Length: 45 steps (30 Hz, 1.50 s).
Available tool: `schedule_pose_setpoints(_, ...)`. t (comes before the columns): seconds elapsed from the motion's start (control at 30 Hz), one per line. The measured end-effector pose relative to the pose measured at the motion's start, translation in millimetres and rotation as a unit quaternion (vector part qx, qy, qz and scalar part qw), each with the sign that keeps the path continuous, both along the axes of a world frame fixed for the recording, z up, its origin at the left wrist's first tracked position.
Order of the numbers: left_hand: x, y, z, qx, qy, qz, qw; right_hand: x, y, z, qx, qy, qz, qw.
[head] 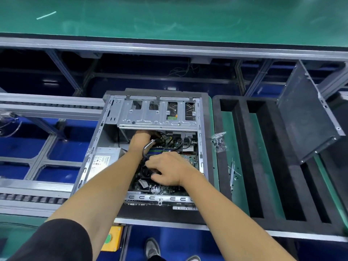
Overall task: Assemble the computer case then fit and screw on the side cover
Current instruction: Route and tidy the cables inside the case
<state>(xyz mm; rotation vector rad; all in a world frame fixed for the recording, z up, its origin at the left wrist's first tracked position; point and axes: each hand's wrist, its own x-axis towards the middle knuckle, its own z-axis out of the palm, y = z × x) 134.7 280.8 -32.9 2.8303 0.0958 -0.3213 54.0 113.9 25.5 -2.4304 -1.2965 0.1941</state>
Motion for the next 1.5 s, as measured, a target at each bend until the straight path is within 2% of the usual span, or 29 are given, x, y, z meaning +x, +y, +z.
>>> schedule_pose_setpoints(0.17,-0.7,-6.4,3.0,0.034,0.006,0.024,0.999,-0.2,0.3,-0.1,0.010,0.005,-0.002,1.000)
schedule_pose_setpoints(0.4,8.0,-8.9,6.2,0.077,0.070,0.008,0.995,0.9,1.5,-1.2,0.013,0.005,-0.023,1.000)
schedule_pose_setpoints(0.67,6.3,-12.3,21.7,0.071,0.103,-0.021,0.992,-0.4,1.6,-0.9,0.003,0.006,-0.049,0.999)
schedule_pose_setpoints(0.8,8.7,-1.4,44.5,0.072,0.195,-0.083,0.975,-2.0,2.2,2.1,0.013,0.006,-0.111,0.994)
schedule_pose_setpoints(0.9,7.7,8.7,59.5,0.091,0.216,-0.158,0.959,0.4,-0.2,3.1,0.067,0.005,-0.202,0.977)
schedule_pose_setpoints(1.0,-0.1,19.6,69.0,0.119,0.220,-0.205,0.946,3.9,-4.4,2.0,0.183,0.068,-0.297,0.935)
schedule_pose_setpoints(1.13,-7.5,42.5,73.2,0.134,0.222,-0.144,0.955,7.6,-4.3,0.5,0.289,0.109,-0.369,0.877)
schedule_pose_setpoints(1.2,-8.6,49.9,74.5,0.140,0.252,-0.114,0.951,8.4,-4.4,2.2,0.323,0.117,-0.387,0.856)
schedule_pose_setpoints(1.37,-0.3,55.5,70.2,0.044,0.326,-0.024,0.944,12.1,-5.2,-1.8,0.360,0.114,-0.400,0.835)
schedule_pose_setpoints(1.5,1.6,52.5,66.4,0.056,0.334,-0.052,0.939,13.1,-4.9,-8.5,0.346,0.100,-0.395,0.845)
